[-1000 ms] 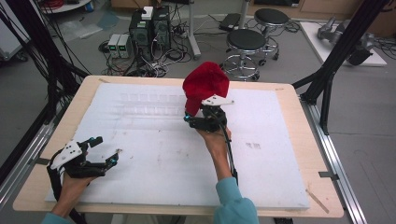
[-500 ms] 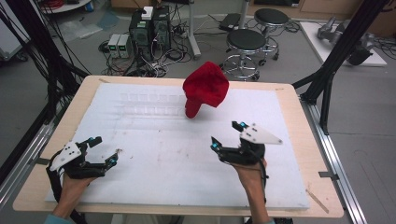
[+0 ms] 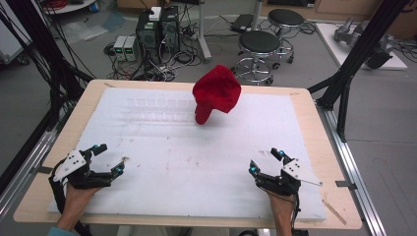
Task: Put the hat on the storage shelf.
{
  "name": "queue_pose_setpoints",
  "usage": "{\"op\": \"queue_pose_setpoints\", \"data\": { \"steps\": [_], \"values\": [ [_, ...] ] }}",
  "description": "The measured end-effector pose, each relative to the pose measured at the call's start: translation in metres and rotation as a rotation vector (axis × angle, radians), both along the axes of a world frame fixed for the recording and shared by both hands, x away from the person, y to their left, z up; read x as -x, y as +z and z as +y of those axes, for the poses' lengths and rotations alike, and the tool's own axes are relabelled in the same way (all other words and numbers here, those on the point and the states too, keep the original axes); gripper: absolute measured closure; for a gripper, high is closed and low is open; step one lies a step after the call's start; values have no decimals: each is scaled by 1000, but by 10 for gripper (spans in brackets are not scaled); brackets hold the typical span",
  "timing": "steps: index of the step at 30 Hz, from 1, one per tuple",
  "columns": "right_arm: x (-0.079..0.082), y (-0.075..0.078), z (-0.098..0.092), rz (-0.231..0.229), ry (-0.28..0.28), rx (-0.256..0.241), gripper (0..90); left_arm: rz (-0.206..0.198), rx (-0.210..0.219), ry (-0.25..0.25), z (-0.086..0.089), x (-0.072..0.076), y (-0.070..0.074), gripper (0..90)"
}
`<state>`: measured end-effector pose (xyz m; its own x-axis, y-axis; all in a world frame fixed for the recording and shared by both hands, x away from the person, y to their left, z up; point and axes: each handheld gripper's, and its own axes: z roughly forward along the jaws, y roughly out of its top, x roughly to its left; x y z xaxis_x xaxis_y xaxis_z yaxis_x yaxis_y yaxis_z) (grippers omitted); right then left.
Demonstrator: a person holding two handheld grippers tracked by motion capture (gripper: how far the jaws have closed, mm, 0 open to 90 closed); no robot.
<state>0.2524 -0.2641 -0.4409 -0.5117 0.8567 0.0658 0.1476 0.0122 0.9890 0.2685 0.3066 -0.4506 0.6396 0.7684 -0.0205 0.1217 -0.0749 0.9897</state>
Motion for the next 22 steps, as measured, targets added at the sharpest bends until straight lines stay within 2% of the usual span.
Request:
{"op": "queue_pose_setpoints", "data": {
  "steps": [5,10,14,18,22],
  "values": [
    [-3,-9,2,7,-8,8,108,-13,-8,0,-1,1,0,53],
    [-2,-9,3,7,-10,12,108,-12,-2,5,-1,1,0,53],
    [-1,-10,3,-14,-17,12,108,-13,-1,3,0,1,0,53],
    [0,-11,3,-15,-13,12,108,-16,-1,3,0,2,0,53],
    [3,-11,3,-50,-23,14,108,-16,5,11,0,2,0,53]
  ]
}}
